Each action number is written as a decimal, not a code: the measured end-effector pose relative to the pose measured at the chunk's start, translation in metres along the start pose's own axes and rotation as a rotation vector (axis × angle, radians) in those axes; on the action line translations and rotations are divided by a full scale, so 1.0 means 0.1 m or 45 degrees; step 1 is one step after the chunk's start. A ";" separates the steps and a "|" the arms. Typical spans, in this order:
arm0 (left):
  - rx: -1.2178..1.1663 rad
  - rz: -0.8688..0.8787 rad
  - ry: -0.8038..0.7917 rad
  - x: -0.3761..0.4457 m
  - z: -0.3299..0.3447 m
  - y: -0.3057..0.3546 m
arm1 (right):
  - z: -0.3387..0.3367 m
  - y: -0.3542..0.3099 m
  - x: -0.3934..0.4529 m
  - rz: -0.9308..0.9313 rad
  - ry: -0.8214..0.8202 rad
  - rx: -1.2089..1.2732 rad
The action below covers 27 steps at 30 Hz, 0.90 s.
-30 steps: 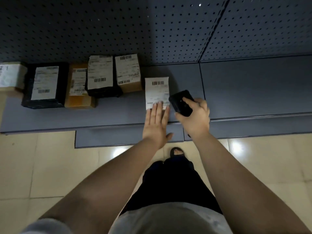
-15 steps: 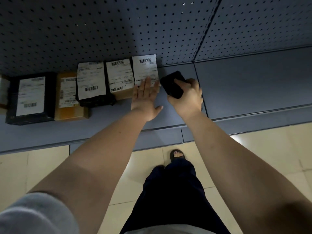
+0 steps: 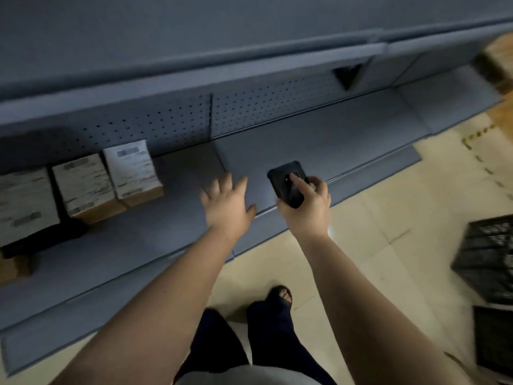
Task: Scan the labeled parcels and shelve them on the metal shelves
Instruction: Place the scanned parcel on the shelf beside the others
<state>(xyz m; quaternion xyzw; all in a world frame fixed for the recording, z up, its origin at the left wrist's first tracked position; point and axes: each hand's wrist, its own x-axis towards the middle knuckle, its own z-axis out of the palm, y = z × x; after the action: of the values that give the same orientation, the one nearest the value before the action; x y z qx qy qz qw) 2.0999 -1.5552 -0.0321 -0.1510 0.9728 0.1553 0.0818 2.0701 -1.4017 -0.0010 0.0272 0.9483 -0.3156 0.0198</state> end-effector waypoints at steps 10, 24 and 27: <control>-0.277 0.168 0.001 0.26 0.00 2.11 | -1.51 1.17 0.55 0.229 0.350 0.037; -0.317 0.590 0.078 0.94 -0.02 6.11 | -4.17 3.40 2.05 0.400 0.585 0.127; -0.257 0.664 0.098 1.20 0.00 6.78 | -4.56 3.76 2.48 0.421 0.622 0.130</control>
<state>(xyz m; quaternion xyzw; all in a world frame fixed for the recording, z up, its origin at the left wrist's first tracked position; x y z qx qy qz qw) 1.7703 -0.9731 0.1312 0.0914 0.9608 0.2615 -0.0136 1.8377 -0.8180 0.1257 0.2575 0.8906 -0.3395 -0.1591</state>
